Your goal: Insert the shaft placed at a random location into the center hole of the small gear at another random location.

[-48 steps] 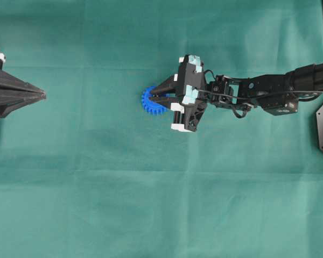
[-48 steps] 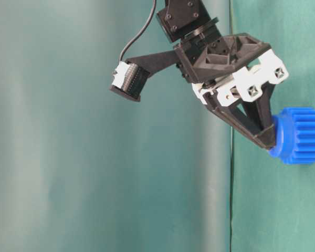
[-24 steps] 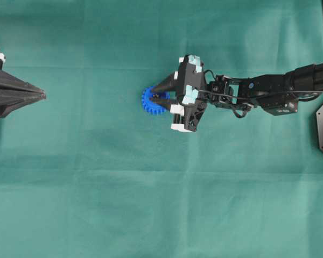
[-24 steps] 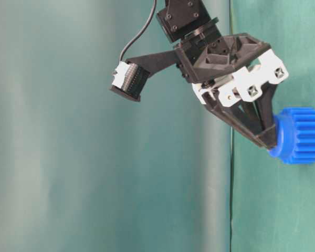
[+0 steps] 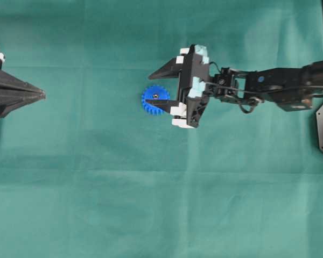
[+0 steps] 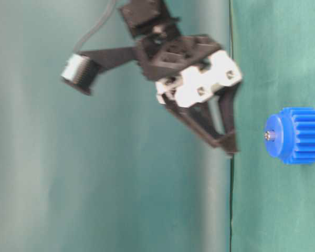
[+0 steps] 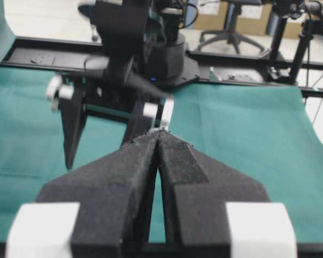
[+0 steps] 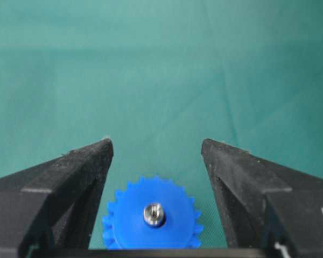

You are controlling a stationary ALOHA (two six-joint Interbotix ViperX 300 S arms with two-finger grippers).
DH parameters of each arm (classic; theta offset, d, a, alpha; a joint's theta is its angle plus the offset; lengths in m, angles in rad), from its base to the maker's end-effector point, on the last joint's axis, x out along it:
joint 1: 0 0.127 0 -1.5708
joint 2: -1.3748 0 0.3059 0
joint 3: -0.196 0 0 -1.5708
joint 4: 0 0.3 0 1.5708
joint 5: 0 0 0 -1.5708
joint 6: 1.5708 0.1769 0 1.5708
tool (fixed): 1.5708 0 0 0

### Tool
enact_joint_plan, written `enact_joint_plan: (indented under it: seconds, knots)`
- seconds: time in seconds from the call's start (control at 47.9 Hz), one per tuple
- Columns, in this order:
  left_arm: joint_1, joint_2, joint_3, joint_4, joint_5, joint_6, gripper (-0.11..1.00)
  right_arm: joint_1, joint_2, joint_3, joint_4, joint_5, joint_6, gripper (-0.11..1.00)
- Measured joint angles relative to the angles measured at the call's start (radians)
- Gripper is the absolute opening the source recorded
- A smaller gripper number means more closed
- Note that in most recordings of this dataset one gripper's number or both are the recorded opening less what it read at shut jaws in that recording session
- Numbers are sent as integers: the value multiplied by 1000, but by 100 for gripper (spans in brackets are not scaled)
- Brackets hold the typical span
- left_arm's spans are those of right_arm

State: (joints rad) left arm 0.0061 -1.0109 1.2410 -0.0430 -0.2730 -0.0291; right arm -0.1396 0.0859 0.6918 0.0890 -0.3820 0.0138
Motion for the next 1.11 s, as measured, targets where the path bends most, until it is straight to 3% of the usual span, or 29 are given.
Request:
enact_joint_plan:
  seconds: [0.417, 0.897, 1.106]
  knots:
    - [0, -3, 0, 0, 0, -2, -1, 2, -98, 46, -2, 44, 6, 71]
    - [0, -6, 0, 0, 0, -11, -1, 17, -472, 354, 11, 49, 15, 71]
    - [-2, -6, 0, 0, 0, -11, -1, 17, -621, 423, 15, 103, 15, 71]
